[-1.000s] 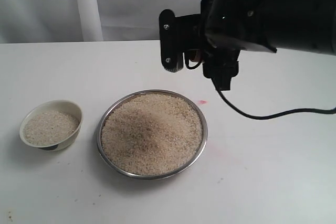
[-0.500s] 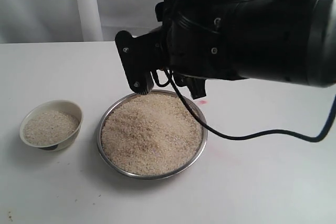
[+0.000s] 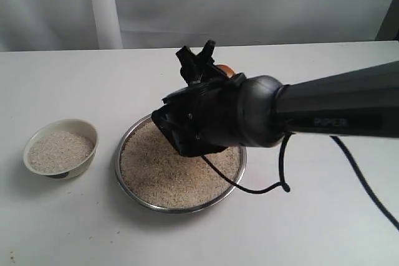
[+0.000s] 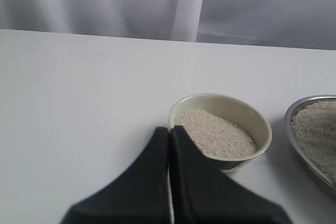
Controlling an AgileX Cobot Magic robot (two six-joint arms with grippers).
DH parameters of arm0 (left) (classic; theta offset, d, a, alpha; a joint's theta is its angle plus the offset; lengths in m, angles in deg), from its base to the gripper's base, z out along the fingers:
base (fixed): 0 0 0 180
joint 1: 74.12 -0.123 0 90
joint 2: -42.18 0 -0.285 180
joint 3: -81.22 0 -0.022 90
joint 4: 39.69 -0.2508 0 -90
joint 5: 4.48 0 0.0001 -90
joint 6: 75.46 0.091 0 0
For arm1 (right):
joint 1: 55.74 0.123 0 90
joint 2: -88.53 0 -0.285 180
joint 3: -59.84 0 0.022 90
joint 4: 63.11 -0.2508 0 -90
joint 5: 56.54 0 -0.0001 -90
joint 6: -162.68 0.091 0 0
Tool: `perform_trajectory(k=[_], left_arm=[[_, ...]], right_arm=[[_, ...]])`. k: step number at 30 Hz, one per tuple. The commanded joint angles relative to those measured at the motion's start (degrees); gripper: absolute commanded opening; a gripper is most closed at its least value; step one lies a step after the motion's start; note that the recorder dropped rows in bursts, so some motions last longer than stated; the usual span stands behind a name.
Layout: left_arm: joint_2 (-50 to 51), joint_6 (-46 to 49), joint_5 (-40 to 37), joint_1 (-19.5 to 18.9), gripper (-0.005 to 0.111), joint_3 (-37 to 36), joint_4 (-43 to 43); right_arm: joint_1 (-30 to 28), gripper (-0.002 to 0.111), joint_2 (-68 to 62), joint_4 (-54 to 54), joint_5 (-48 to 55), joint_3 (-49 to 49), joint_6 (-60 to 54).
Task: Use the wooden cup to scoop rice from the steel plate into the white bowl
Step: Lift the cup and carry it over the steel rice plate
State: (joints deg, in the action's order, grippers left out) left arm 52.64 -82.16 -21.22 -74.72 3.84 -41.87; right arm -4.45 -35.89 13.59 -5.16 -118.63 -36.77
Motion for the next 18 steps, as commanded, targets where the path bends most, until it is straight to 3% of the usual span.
perform_trajectory(k=[1,18], left_arm=[[0.2,-0.4,0.4,-0.1,0.0,0.2,0.3],[0.2,-0.4,0.4,-0.1,0.0,0.2,0.3]], right_arm=[[0.2,0.0,-2.5,2.8,0.6,-0.4,0.1],[-0.1,0.0,-12.1,3.0,4.3,-9.4,-0.1]])
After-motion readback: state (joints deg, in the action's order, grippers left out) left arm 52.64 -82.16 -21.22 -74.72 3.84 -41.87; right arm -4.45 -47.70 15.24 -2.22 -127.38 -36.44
